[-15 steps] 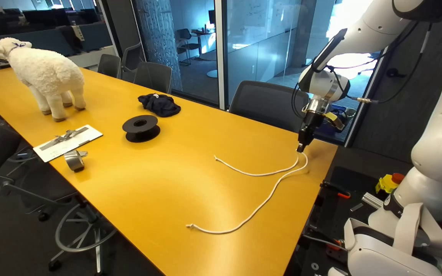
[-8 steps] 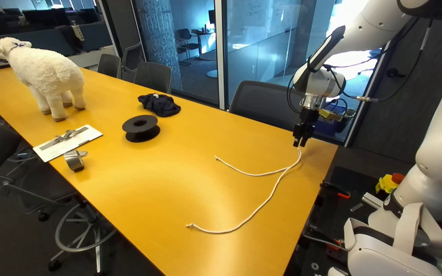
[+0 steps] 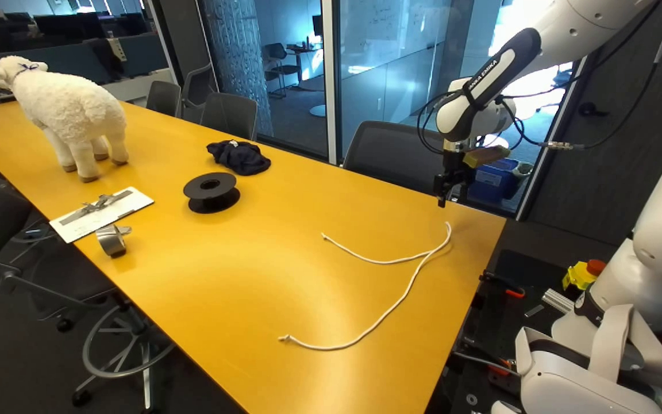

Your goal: Straighten the rope

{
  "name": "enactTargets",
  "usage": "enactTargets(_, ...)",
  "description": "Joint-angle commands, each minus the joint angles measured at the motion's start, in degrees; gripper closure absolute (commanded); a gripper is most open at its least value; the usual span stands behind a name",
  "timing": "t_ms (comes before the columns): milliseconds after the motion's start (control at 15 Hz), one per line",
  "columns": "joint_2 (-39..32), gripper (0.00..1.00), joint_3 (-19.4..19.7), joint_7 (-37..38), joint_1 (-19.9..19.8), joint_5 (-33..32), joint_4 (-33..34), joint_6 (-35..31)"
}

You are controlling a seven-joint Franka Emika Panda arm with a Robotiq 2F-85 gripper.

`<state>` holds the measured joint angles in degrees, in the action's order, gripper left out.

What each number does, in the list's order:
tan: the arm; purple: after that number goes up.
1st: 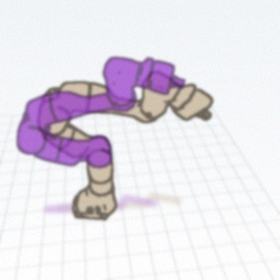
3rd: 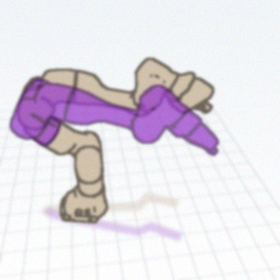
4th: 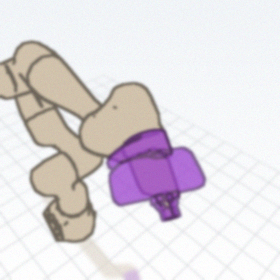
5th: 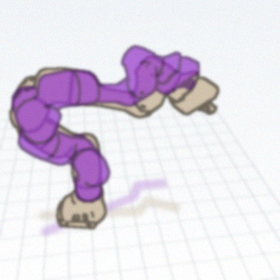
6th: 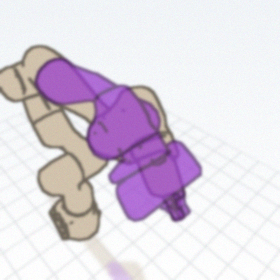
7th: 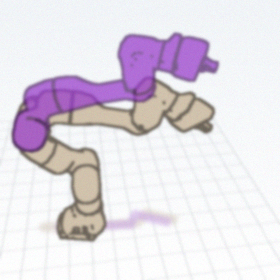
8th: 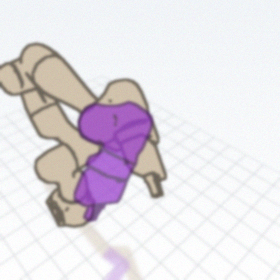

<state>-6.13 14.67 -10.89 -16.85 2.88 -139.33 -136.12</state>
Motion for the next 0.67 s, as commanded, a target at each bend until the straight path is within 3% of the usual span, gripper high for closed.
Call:
enactTargets(0,4.5,0.00,4.9,15.6,5.6,-8.2,-2.1,0.4)
enactTargets(67,4.4,0.00,5.6,19.9,7.0,-9.5,-1.9,0.2)
enactTargets(133,5.2,0.00,1.5,24.0,5.5,-10.6,-2.2,0.8)
enactTargets(200,5.6,0.00,0.2,27.9,7.1,-10.8,-2.6,1.0)
enactTargets(600,2.5,0.00,-8.6,39.5,13.1,-3.5,-1.3,0.4)
